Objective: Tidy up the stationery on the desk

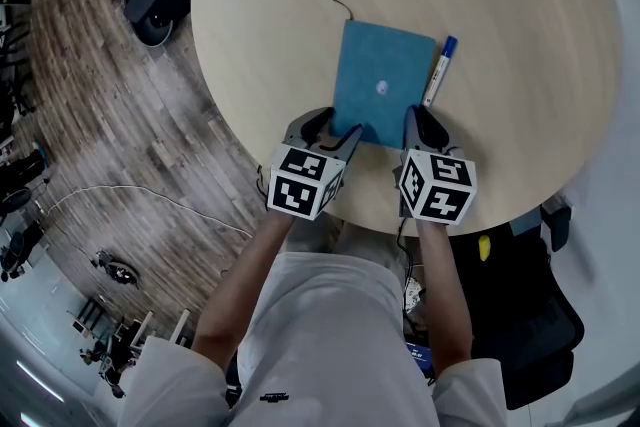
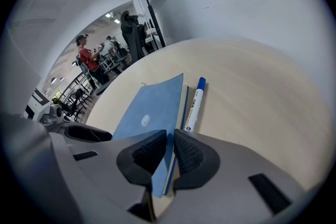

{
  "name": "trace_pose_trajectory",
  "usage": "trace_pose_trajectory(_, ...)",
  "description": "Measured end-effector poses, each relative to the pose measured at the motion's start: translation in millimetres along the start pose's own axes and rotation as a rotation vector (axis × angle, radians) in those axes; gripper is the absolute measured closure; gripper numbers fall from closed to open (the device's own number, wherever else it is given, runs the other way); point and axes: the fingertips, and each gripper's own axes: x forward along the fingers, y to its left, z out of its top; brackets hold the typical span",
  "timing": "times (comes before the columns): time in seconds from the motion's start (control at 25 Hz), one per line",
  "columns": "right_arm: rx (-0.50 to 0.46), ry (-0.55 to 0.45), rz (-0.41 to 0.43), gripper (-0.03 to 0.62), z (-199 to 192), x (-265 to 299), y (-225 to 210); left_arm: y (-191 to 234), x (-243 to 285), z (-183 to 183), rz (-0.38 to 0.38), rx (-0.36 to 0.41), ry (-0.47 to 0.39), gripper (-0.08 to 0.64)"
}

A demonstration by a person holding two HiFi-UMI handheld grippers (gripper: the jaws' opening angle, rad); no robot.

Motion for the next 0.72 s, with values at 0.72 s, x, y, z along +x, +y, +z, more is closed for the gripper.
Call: trace_pose_trajectory(0.72,0.089,-0.075,-0.073,0.500,19.3,3.6,-34.5,-29.2,-13.3,19.5,0.027,0.030,-0.073,0.328)
